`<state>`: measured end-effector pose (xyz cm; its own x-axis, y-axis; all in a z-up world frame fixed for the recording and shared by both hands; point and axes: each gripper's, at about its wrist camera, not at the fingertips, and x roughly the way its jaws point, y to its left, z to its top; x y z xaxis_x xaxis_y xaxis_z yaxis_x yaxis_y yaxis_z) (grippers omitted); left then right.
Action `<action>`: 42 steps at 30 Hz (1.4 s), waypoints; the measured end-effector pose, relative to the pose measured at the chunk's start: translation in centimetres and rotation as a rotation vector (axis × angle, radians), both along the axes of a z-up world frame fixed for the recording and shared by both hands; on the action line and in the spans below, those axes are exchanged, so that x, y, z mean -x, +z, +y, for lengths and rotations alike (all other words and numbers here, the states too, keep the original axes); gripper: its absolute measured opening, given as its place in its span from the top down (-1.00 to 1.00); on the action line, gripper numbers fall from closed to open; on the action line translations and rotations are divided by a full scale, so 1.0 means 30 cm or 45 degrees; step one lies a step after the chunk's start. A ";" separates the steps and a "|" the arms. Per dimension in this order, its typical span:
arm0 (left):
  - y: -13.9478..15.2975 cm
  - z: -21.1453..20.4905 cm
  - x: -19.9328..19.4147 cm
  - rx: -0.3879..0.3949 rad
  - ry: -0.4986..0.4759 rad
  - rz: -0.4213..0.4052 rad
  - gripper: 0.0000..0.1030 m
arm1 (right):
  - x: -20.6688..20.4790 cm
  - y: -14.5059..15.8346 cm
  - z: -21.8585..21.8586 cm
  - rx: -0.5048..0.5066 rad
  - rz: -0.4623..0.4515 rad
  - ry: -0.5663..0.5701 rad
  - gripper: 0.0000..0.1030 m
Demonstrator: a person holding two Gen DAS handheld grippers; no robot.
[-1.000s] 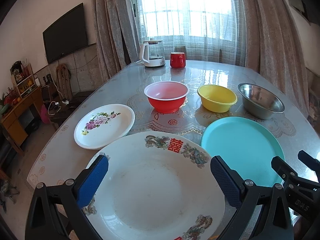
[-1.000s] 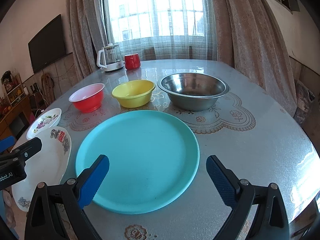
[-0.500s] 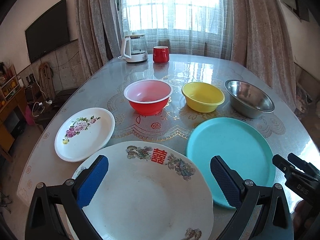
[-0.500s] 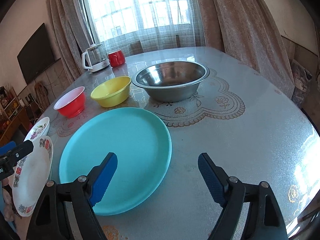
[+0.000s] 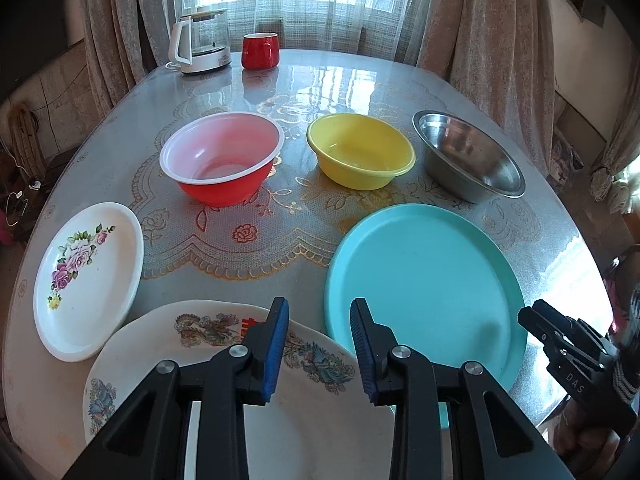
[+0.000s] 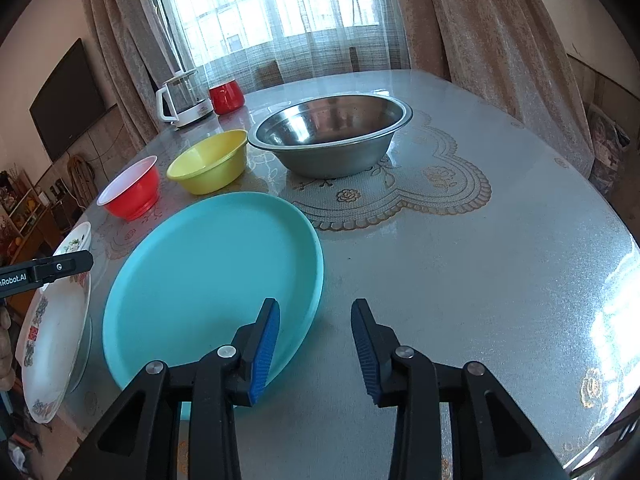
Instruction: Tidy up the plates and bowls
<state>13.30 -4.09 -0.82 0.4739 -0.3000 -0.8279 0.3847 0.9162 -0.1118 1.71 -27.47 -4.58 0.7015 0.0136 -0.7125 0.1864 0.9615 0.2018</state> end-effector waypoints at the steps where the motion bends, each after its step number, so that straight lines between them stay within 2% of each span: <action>1: -0.002 -0.010 -0.012 -0.010 -0.003 0.005 0.37 | -0.003 -0.005 0.000 -0.010 0.012 0.007 0.27; 5: -0.022 -0.042 -0.070 -0.050 -0.026 0.050 0.38 | -0.012 -0.017 -0.001 -0.024 0.035 0.021 0.32; 8: -0.042 -0.070 -0.105 -0.068 -0.048 0.078 0.54 | -0.017 -0.018 0.000 -0.021 0.037 0.032 0.37; 10: -0.056 -0.088 -0.128 -0.090 -0.061 0.088 0.58 | -0.021 -0.019 0.002 -0.024 0.039 0.044 0.48; 12: -0.070 -0.102 -0.146 -0.108 -0.074 0.102 0.69 | -0.031 -0.019 0.008 -0.034 0.041 0.065 0.57; 14: -0.082 -0.115 -0.156 -0.136 -0.091 0.099 0.79 | -0.041 -0.019 0.019 -0.002 0.042 0.074 0.60; 16: -0.095 -0.117 -0.166 -0.166 -0.086 0.093 0.83 | -0.052 -0.018 0.025 0.008 0.046 0.085 0.69; 18: -0.103 -0.111 -0.182 -0.171 -0.078 0.099 0.86 | -0.065 -0.016 0.030 0.021 0.048 0.095 0.69; 29: -0.114 -0.064 -0.228 -0.121 -0.019 0.106 0.85 | -0.160 -0.011 0.060 0.138 0.050 0.119 0.71; 39: -0.118 -0.052 -0.210 -0.150 0.007 0.048 0.79 | -0.181 -0.019 0.077 0.139 0.077 0.137 0.69; 42: -0.119 -0.043 -0.205 -0.129 0.033 0.053 0.79 | -0.178 -0.020 0.086 0.154 0.076 0.129 0.69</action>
<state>19.45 -5.37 -4.40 0.4453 -0.2021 -0.8723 0.3576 0.9333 -0.0337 7.07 -24.90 -5.16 0.6570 -0.0064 -0.7538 0.0954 0.9926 0.0747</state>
